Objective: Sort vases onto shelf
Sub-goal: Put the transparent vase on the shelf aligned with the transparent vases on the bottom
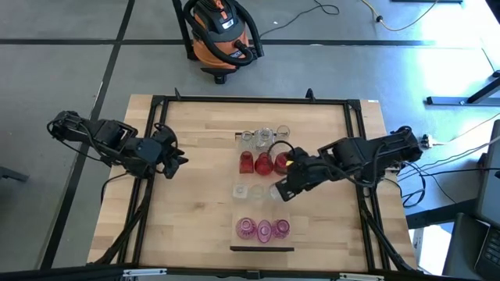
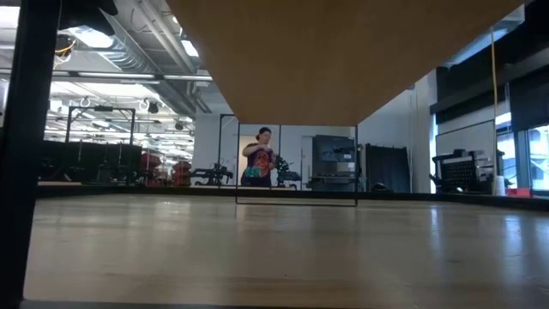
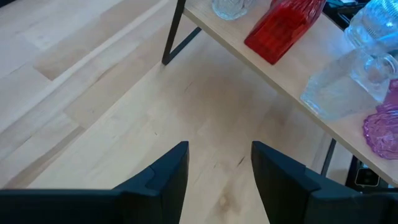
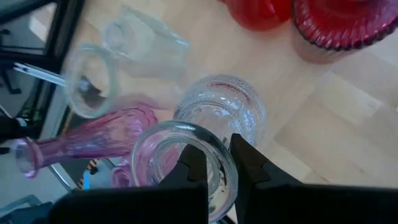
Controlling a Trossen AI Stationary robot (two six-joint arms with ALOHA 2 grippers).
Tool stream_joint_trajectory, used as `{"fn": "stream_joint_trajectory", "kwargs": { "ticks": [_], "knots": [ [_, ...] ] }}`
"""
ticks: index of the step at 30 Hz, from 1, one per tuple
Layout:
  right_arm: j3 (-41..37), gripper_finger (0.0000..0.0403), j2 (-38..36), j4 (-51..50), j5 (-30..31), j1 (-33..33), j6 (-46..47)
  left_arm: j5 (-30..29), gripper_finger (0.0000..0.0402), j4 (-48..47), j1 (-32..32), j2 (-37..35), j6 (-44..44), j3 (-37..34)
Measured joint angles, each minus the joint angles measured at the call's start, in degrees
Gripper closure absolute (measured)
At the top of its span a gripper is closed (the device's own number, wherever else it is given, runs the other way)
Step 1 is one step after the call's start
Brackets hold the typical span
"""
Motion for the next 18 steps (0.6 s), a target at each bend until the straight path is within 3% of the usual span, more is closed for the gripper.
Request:
{"fn": "stream_joint_trajectory", "kwargs": {
  "ticks": [11, 18],
  "knots": [
    [0.8, 0.0390, 1.1, -3.6, -3.2, -0.2, -1.1, 0.8, 0.0234, -0.1, 0.0, 0.0, -0.2, 0.0],
    [0.8, 0.0390, 1.1, -3.4, -3.4, -0.7, -2.1, 13.4, 0.0248, 6.5, 0.3, 6.0, 3.0, 0.0]
  ]
}}
